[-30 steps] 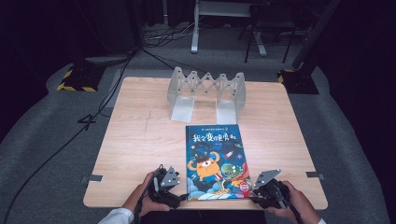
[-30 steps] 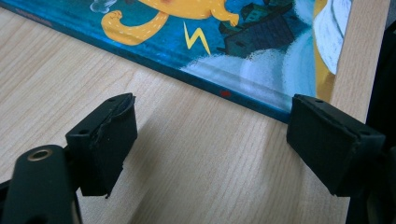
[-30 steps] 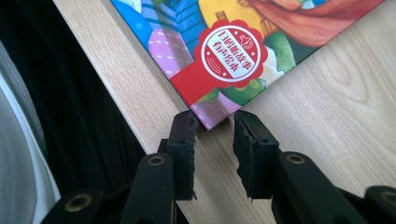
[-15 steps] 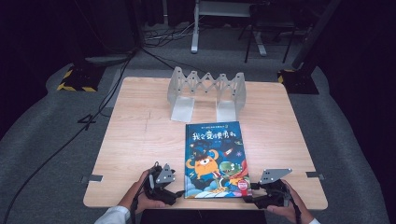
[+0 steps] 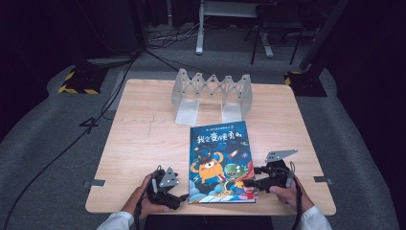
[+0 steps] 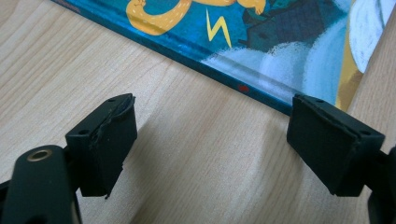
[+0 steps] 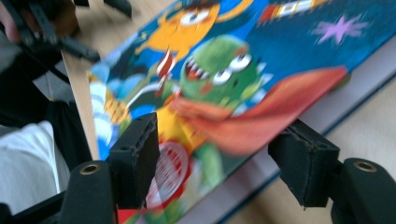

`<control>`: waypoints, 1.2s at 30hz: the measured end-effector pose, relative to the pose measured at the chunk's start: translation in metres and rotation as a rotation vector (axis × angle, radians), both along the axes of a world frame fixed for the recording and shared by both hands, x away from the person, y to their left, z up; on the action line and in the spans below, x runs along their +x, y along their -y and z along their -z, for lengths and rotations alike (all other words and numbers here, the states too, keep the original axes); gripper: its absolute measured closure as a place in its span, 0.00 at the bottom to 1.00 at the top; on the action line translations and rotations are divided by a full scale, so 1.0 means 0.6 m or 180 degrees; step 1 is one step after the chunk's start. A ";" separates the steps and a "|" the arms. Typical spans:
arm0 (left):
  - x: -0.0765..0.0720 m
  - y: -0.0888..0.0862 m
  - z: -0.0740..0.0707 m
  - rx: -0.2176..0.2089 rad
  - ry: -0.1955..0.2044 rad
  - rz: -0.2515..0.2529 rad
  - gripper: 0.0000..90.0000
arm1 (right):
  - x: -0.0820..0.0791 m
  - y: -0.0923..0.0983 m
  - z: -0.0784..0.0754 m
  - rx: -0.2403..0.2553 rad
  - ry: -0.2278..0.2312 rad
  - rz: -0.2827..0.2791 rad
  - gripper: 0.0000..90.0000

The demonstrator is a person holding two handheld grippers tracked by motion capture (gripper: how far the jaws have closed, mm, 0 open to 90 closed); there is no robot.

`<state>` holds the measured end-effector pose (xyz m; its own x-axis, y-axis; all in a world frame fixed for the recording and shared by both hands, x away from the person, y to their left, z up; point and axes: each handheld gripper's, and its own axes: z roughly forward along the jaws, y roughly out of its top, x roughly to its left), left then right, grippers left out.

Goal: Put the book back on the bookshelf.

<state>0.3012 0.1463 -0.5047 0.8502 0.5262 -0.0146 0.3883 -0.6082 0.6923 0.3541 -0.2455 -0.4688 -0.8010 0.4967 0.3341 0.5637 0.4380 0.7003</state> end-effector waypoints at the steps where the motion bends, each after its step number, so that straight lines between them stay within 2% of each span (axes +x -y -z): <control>1: 0.000 0.000 0.000 -0.0001 0.0000 0.0000 0.18 | 0.009 -0.003 -0.001 0.0055 0.0014 -0.0013 0.39; 5: 0.000 0.000 0.000 -0.0001 0.0000 -0.0001 0.18 | 0.044 -0.016 -0.003 0.0205 0.0014 -0.0110 0.39; 9: 0.000 -0.001 0.000 0.0000 -0.0002 -0.0008 0.18 | 0.070 -0.028 -0.004 0.0337 0.0012 -0.0130 0.45; 12: 0.000 -0.001 0.000 -0.0001 0.0000 -0.0008 0.18 | 0.076 -0.038 -0.006 0.0361 -0.0050 -0.0075 0.50; 15: 0.000 -0.001 0.000 0.0000 -0.0003 0.0000 0.18 | 0.076 -0.043 -0.009 0.0365 -0.0035 -0.0092 0.51; 18: 0.001 -0.001 0.000 0.0000 -0.0005 0.0002 0.18 | 0.074 -0.043 -0.012 0.0437 -0.0019 -0.0128 0.57; 19: 0.001 -0.001 0.000 0.0000 -0.0005 0.0002 0.18 | 0.070 -0.043 -0.014 0.0545 0.0028 -0.0155 0.60; 20: 0.000 -0.001 0.000 0.0000 -0.0004 0.0002 0.18 | 0.068 -0.044 -0.015 0.0558 0.0067 -0.0163 0.61; 21: 0.000 -0.001 0.000 0.0000 -0.0004 0.0002 0.18 | 0.068 -0.044 -0.015 0.0558 0.0067 -0.0163 0.61; 23: 0.001 -0.001 0.000 0.0001 -0.0004 0.0003 0.18 | 0.059 -0.047 -0.022 0.0550 0.0221 -0.0174 0.61; 27: 0.001 -0.001 0.000 0.0000 -0.0005 -0.0002 0.18 | 0.054 -0.045 -0.019 0.0576 0.0274 -0.0159 0.61; 30: 0.002 -0.002 0.000 0.0001 -0.0006 -0.0062 0.17 | 0.044 -0.043 -0.023 0.0577 0.0403 -0.0156 0.61; 34: 0.009 -0.001 -0.004 0.0017 -0.0101 -0.0156 0.18 | 0.019 -0.038 -0.032 0.0573 0.0673 -0.0144 0.61; 36: 0.015 0.001 -0.008 -0.0079 -0.0225 -0.0213 0.18 | 0.005 -0.033 -0.036 0.0563 0.0797 -0.0116 0.61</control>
<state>0.3101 0.1458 -0.4999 0.8096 0.5805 -0.0870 0.4759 -0.5624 0.6762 0.3572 -0.2259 -0.4472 -0.8856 0.4178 0.2027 0.3501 0.3138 0.8826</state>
